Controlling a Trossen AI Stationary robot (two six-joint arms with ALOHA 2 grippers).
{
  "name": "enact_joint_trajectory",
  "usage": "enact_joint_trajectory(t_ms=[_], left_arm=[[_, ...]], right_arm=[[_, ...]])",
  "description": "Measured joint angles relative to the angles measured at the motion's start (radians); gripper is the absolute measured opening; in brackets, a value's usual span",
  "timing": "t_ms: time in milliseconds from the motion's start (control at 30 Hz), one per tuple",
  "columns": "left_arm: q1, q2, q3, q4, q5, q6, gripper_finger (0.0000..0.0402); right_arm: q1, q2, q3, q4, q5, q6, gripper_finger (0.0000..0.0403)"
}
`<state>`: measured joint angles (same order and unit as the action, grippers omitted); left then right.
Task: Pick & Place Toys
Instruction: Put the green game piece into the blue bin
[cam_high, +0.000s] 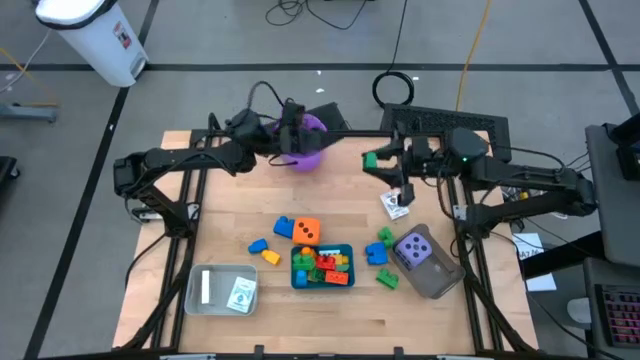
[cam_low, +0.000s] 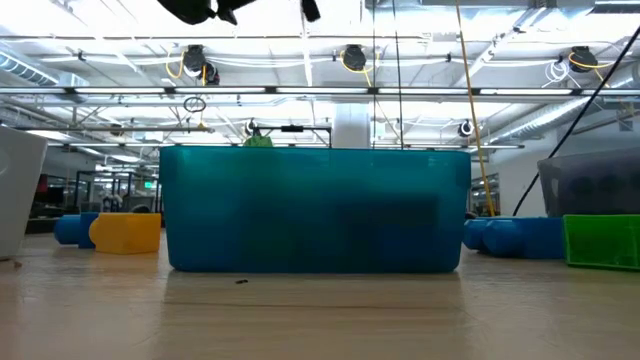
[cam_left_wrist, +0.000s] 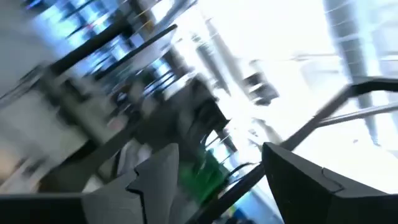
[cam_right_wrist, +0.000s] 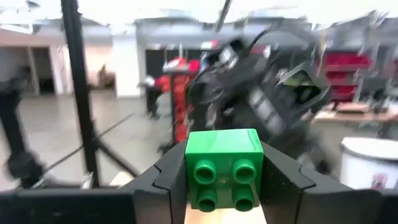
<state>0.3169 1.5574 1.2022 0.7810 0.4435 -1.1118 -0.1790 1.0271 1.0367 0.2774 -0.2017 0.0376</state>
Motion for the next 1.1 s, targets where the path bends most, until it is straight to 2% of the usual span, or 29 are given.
enact_joint_trajectory(t_ms=[200,300,433,533,733,900,1100], left_arm=[[0.029,-0.003,0.0,0.225,0.026,-0.029,0.0239],[0.039,-0.039,0.0,0.239,0.058,-0.019,0.0239],[0.035,-0.129,0.0,0.193,0.108,0.087,0.0239],[0.03,-0.211,0.0,0.085,0.143,0.165,0.0239],[-0.022,-0.412,0.001,-0.365,0.175,0.365,0.0239],[-0.114,-0.551,0.001,-0.685,0.083,0.531,0.0239],[-0.251,-0.656,0.001,-0.94,-0.035,0.603,0.0239]], right_arm=[[0.165,0.062,0.144,-0.28,0.046,-0.051,0.0136],[0.237,0.114,0.194,-0.374,0.046,-0.038,0.0136],[0.313,0.2,0.242,-0.464,0.047,0.037,0.0136],[0.362,0.278,0.265,-0.488,0.049,0.088,0.0136],[0.432,0.452,0.301,-0.48,0.078,0.216,0.0136],[0.467,0.579,0.306,-0.511,0.124,0.314,0.0136],[0.46,0.693,0.307,-0.629,0.128,0.396,0.0137]])
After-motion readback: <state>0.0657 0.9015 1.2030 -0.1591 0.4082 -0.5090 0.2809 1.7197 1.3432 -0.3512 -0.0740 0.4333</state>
